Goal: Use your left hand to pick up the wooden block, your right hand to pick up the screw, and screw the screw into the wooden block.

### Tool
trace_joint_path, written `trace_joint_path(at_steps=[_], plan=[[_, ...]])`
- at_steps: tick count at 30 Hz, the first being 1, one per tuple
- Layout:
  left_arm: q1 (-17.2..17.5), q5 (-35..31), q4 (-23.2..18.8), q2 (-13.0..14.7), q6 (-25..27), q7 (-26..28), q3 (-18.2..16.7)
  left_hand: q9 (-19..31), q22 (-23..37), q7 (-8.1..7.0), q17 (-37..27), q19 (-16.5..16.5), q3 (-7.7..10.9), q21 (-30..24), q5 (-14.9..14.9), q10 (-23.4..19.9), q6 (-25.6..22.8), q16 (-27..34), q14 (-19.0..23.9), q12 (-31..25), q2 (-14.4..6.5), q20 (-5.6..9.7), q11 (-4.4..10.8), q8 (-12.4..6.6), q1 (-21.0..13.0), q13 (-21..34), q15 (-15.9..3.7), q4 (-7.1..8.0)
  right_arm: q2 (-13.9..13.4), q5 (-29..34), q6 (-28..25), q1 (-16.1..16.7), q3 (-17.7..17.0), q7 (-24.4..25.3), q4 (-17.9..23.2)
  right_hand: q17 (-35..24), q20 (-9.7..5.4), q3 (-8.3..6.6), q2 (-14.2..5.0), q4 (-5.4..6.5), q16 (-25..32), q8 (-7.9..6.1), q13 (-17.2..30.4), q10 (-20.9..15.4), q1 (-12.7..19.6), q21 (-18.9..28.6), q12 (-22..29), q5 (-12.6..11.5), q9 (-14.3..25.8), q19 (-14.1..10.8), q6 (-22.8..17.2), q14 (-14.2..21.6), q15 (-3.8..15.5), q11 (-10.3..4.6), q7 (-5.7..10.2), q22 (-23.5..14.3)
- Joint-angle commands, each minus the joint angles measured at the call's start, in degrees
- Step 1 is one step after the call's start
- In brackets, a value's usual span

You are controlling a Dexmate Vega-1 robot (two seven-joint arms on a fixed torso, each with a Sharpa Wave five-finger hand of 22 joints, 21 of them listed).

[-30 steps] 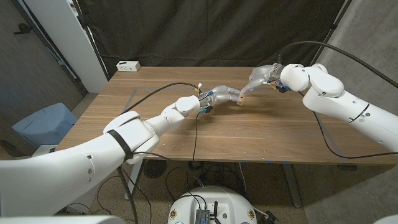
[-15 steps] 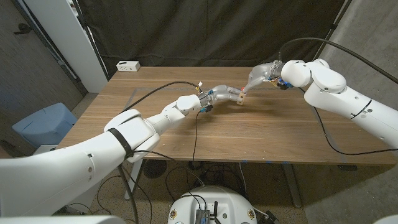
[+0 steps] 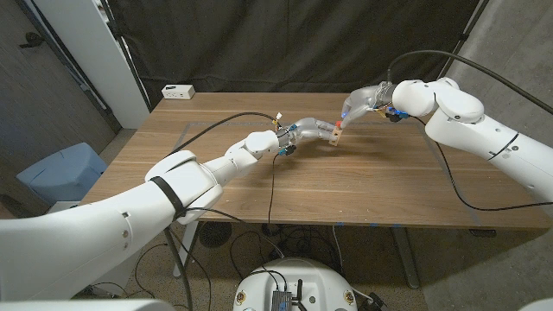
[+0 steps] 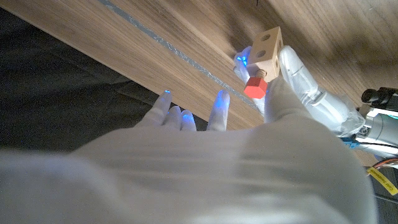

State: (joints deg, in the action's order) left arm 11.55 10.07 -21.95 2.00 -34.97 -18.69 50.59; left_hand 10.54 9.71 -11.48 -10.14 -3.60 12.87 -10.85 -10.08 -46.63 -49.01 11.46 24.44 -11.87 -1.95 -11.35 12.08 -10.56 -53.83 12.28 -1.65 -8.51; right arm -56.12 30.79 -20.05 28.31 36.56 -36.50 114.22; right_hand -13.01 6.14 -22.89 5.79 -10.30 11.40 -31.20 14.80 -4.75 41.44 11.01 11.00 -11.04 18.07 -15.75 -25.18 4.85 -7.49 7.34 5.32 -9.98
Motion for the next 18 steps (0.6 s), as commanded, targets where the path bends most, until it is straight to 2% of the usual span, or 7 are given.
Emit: trace_joint_path(at_steps=[1, 8, 14, 18], plan=[[0.28, -0.05, -0.27, 0.26, -1.00, -0.01, 0.09, 0.22, 0.32, -0.09, -0.19, -0.16, 0.17, -0.17, -0.24, 0.19, -0.51, 0.10, 0.08, -0.05, -0.41, -0.08, 0.06, -0.37, 0.01, 0.07, -0.15, 0.24, 0.37, -0.99, 2.20, -0.55, 0.20, 0.67, -1.41, 0.12, -0.07, -1.03, -0.13, 0.01, -0.08, 0.69, 0.10, 0.84, 2.07, 0.33, 0.10, -0.12, -0.48, -0.05, 0.14, -0.59, -0.10, -0.48, 2.01, -0.17], [0.65, -0.06, -0.58, 0.48, -1.64, -0.13, -0.12, 0.22, 0.32, -0.13, -0.19, -0.19, 0.17, -0.18, -0.24, 0.23, -0.46, 0.10, 0.08, -0.04, -0.39, -0.09, 0.04, -0.35, 0.00, 0.07, -0.20, 0.23, 0.29, -1.12, 2.53, -0.39, 0.24, 0.75, -1.40, 0.30, -0.17, -1.82, -0.12, -0.04, 0.06, 0.72, 0.12, 1.17, 4.13, 0.39, 0.37, -0.21, -1.26, -0.18, -1.34, -0.74, 0.03, -1.34, 4.17, -0.15], [0.86, -0.18, -0.76, 0.52, -1.98, -0.26, -0.22, 0.22, 0.32, -0.26, -0.19, -0.18, 0.17, -0.18, -0.24, 0.21, -0.44, 0.10, 0.08, -0.05, -0.40, -0.09, 0.05, -0.34, -0.01, 0.07, -0.12, 0.22, 0.48, -0.96, 2.80, -0.23, 0.40, 1.06, -1.46, 0.41, -0.36, -2.23, 0.09, -0.04, 0.20, 0.63, 0.13, 1.07, 5.30, 0.50, 0.59, -0.25, -1.77, -0.47, -2.61, -0.64, 0.44, -1.85, 5.11, -0.14], [1.00, -0.29, -0.91, 0.58, -2.18, -0.19, -0.29, 0.22, 0.32, -0.26, -0.19, -0.19, 0.16, -0.18, -0.23, 0.16, -0.39, 0.10, 0.09, -0.06, -0.39, -0.05, 0.04, -0.32, 0.01, 0.07, -0.17, 0.24, 0.46, -0.92, 2.92, -0.18, 0.40, 1.04, -1.40, 0.44, -0.46, -2.49, 0.12, 0.03, 0.26, 0.37, 0.13, 0.86, 5.94, 0.52, 0.76, -0.28, -2.09, -0.58, -3.91, -0.62, 0.45, -1.97, 5.09, -0.14]])
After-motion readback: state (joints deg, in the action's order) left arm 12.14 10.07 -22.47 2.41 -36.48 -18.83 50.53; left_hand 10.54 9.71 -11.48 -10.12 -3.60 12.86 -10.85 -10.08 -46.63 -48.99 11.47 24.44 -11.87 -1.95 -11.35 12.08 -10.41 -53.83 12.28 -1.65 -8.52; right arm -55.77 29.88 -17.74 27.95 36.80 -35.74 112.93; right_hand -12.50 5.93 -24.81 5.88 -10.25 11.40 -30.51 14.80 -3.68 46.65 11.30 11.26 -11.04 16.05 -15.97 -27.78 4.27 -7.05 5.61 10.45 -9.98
